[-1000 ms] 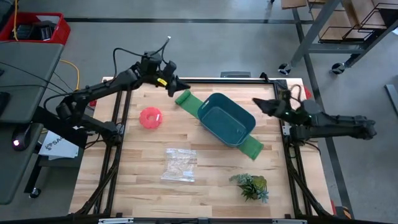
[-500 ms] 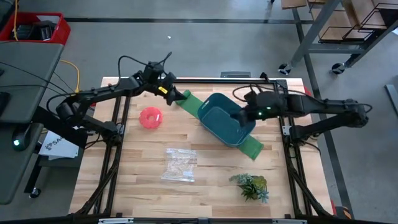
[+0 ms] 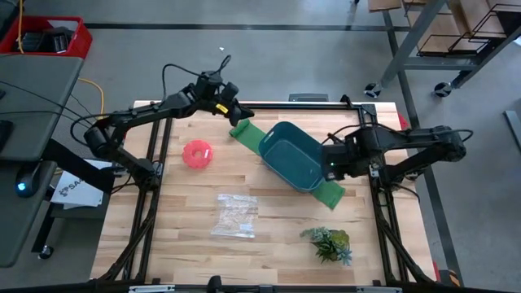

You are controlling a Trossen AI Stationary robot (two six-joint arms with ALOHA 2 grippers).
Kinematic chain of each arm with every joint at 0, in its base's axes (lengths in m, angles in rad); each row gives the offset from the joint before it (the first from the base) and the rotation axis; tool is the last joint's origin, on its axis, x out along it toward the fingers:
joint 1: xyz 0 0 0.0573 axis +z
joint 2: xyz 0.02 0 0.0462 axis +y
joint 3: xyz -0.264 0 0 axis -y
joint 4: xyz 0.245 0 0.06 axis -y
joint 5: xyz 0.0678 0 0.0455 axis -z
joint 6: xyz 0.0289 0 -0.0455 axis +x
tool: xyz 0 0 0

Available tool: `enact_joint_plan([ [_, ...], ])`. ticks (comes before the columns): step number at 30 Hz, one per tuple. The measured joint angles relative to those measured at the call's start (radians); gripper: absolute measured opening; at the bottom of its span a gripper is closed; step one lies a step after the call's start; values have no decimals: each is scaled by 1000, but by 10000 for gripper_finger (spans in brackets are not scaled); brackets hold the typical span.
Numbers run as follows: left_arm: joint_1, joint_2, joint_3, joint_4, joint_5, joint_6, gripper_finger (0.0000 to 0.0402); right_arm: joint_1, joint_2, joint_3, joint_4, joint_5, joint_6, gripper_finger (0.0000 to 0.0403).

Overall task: Roll bandage
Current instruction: Move the blue bin to the top right of the table

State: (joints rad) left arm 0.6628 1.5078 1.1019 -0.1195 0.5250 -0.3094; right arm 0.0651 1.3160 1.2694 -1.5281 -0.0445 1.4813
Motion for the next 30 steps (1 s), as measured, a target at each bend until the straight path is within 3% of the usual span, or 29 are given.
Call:
enact_joint_plan([
  [5, 0, 17, -1, -88, -3, 6, 144, -7, -30, -99, 156, 70, 256, 210],
  [13, 0, 17, -1, -159, -1, 58, 163, -7, -30, -255, 367, 99, 442, 210],
  [17, -1, 17, -1, -166, 3, 59, 163, -7, -28, -270, 466, 152, 480, 211],
  [30, -2, 17, -1, -169, 1, 60, 163, -26, 8, -271, 419, 156, 441, 207],
])
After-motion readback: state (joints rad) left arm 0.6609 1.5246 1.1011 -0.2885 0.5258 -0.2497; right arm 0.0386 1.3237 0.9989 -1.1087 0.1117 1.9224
